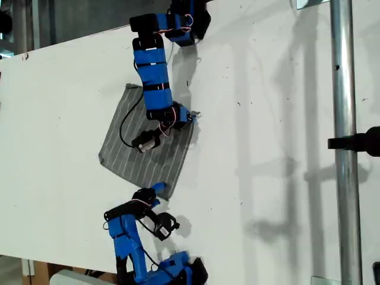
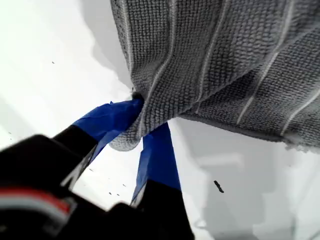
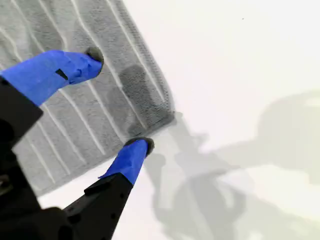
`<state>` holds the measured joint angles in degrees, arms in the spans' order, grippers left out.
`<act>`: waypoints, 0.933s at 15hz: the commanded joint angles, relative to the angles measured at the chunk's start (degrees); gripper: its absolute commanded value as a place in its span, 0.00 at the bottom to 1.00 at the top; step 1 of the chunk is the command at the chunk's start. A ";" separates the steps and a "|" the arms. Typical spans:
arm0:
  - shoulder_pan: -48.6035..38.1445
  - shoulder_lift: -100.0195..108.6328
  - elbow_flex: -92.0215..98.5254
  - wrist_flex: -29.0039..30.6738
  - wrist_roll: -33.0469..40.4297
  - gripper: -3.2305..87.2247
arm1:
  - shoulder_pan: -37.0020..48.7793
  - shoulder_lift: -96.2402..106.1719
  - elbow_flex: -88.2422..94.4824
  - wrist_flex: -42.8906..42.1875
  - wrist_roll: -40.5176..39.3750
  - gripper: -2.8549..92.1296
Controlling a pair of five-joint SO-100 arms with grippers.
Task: Grasp corners of a towel and fold twice.
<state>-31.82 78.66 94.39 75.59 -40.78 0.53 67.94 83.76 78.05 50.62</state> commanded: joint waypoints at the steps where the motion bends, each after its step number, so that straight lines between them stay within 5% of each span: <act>1: 2.20 -5.01 -3.34 -1.41 -2.72 0.36 | -0.97 5.80 -0.35 -0.35 0.53 0.03; 4: 4.92 -12.66 -7.29 -0.97 -5.19 0.35 | -0.97 6.42 -0.09 -0.26 0.53 0.03; 5: 4.66 -13.62 -8.61 -0.35 -4.39 0.26 | -0.88 6.42 -0.09 -0.35 0.53 0.03; 6: 3.87 -14.59 -9.67 0.35 -3.96 0.03 | -0.88 6.42 -0.09 -0.35 0.53 0.03; 14: 10.37 -11.60 -16.61 7.56 -7.38 0.00 | -2.20 9.93 2.46 -0.26 1.05 0.03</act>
<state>-24.70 63.72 81.04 79.98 -46.41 -0.09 72.51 86.22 77.08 50.98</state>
